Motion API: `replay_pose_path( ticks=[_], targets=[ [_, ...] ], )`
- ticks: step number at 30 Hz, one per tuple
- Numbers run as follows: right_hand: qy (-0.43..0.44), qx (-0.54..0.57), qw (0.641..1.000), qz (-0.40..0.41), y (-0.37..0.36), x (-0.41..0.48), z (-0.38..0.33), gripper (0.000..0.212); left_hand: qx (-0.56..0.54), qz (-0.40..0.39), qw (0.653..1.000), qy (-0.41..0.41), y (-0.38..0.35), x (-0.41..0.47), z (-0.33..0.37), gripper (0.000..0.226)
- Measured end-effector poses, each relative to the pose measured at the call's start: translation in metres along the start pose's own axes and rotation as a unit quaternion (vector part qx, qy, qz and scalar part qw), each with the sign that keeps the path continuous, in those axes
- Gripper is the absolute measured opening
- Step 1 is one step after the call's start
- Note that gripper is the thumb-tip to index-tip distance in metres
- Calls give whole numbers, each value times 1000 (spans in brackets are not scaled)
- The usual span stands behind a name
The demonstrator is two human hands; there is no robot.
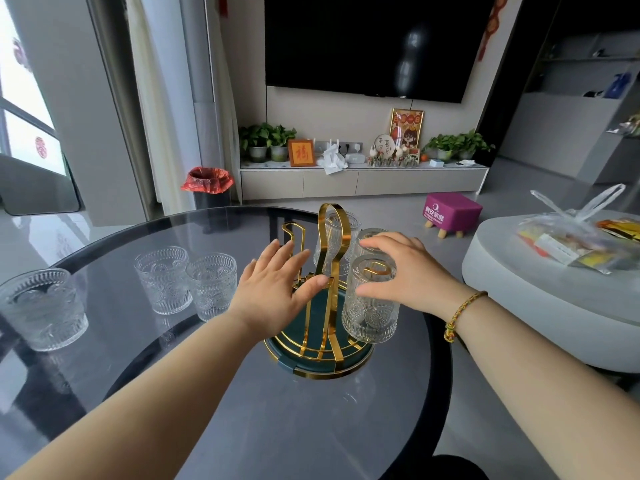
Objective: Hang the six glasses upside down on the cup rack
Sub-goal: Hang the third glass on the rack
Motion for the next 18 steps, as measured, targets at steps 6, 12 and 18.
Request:
replay_pose_path(
  ticks=[6,12,18],
  targets=[
    [104,2,966,238,8,-22,-29,28,-4,51,997,-50,13,-31,-18,110],
    [248,16,955,163,-65,-48,-86,20,25,20,997,71,1,-108,-106,116],
    [137,78,988,-2,-175,-23,-112,48,55,2,982,178,-16,-146,-171,57]
  ],
)
Point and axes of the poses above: each hand's wrist, its own x-axis towards the middle knuckle, its own y-axis out of the back of the hand, z = x × y, the point moved 3 cm from there along x, towards the middle knuckle, and after that the axes turned 1 degree about -y, right-handed, at the moved point
